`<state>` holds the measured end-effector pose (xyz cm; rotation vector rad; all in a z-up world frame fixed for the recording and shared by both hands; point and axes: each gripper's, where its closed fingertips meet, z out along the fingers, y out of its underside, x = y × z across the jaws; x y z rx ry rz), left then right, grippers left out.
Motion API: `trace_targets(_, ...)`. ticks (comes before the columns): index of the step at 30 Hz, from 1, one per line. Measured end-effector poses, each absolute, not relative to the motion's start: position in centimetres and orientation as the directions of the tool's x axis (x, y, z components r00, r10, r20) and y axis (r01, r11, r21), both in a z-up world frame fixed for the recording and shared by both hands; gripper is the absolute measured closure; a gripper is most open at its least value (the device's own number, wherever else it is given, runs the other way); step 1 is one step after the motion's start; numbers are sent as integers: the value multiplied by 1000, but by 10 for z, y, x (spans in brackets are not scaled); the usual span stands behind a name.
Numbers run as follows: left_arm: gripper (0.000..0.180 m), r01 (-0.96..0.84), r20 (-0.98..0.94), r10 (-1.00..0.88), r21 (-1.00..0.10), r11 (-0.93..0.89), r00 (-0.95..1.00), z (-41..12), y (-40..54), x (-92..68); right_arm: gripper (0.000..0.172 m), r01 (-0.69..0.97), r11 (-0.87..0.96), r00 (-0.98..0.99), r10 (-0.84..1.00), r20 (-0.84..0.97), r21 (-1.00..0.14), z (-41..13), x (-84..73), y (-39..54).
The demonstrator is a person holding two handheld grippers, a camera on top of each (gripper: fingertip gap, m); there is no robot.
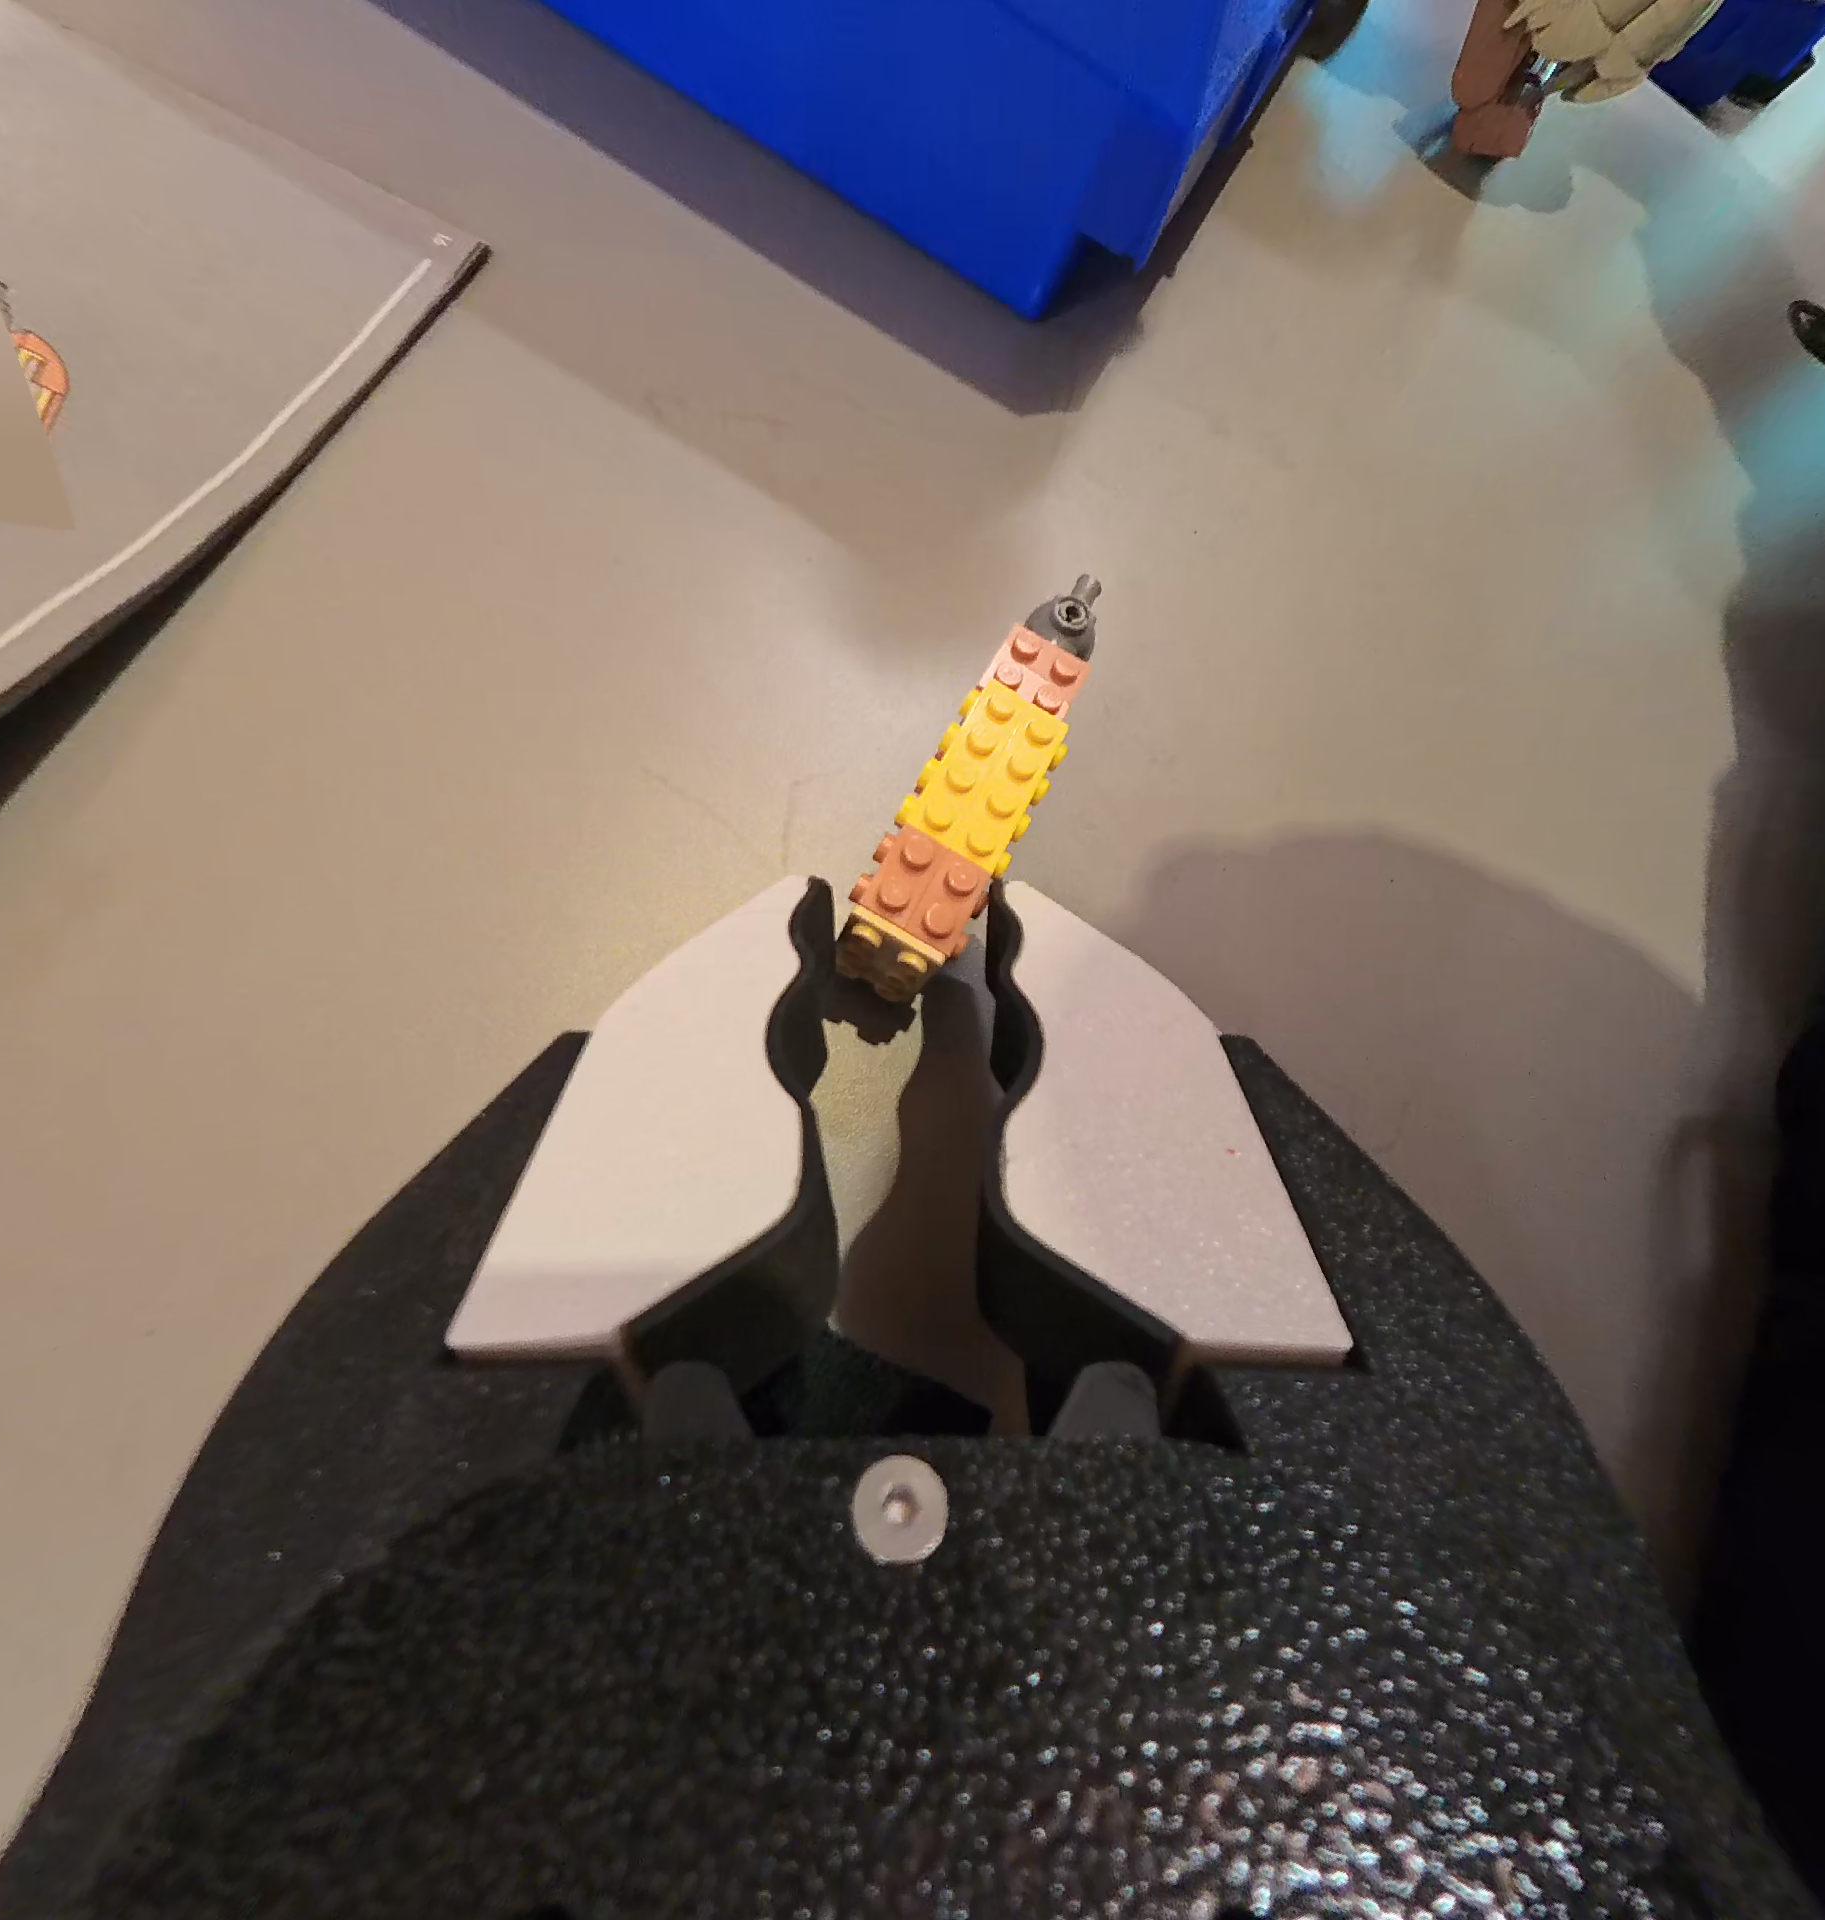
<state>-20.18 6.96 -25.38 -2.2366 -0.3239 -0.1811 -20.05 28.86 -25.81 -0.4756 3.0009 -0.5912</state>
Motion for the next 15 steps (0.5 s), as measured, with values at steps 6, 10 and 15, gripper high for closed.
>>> trace_targets(6, 153, 291, 239, 168, -738, -609, 956, -254, 70, -201, 161, -319, 891, -948, -293, 127, -323, -257, -220, 294)
trace_targets(10, 153, 290, 236, 169, -739, -608, 957, -254, 70, -201, 158, -287, 889, -958, -262, 117, -357, -248, -218, 293)
trace_targets(15, 153, 284, 229, 169, -738, -612, 959, -254, 70, -201, 144, -238, 932, -971, -232, 56, -273, -257, -212, 299)
